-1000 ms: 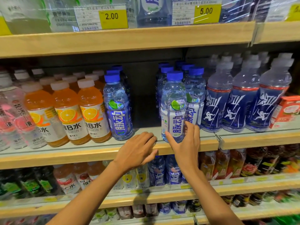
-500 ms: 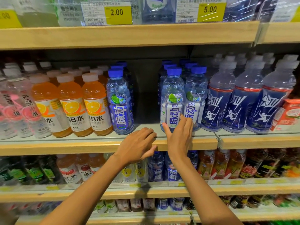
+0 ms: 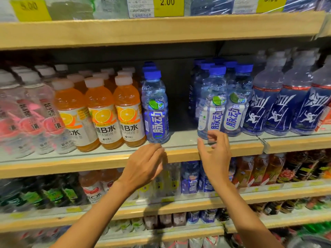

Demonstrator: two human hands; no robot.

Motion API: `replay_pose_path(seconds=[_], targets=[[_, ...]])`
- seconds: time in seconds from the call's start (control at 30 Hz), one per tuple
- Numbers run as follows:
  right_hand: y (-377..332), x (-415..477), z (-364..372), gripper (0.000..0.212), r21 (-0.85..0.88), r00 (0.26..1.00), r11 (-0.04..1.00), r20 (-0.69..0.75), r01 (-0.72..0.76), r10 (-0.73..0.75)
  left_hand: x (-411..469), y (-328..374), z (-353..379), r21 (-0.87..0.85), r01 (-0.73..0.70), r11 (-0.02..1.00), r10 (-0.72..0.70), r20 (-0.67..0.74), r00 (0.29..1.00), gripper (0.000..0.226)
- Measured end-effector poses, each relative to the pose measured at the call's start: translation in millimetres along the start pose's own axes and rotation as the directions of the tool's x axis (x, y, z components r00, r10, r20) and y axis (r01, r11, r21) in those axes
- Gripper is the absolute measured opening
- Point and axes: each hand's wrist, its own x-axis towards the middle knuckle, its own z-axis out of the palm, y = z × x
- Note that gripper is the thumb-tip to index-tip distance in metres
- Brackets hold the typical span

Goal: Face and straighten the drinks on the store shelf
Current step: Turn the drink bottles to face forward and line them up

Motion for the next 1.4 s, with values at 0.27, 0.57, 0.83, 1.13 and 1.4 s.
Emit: replay_pose_path(seconds=[0.27,0.57,0.83,1.13,1.4], targets=[[-48,9,74,0.065,0.129,0.937,0.968,0.308,-0.215,0.167,-38,-57,1,0.162,-0.186,0.969,0.18,0.051,0.982,0.042],[-49,27,116,0.07,0.144,0.874,0.935,0.424,-0.325,0.239,-43,-60,7,0.262,-0.234,0.936,0.229,0.047,0.972,0.038],[-49,25,95,0.054,0.198,0.903,0.943,0.393,-0.268,0.174,-41,-56,2,0.228,-0.171,0.958,0.154,0.094,0.984,0.038],[-65,21,36,0.036,0.386,0.813,0.851,0.577,-0.355,0.078,-3,-31,-42,-0.285,0.392,0.875,-0.373,0.119,0.92,0.015],[-90,-11,25,0.06,0.447,0.734,0.794,0.68,-0.413,-0.002,106,-2,-92,-0.875,0.481,-0.056,-0.713,0.372,0.594,0.033]])
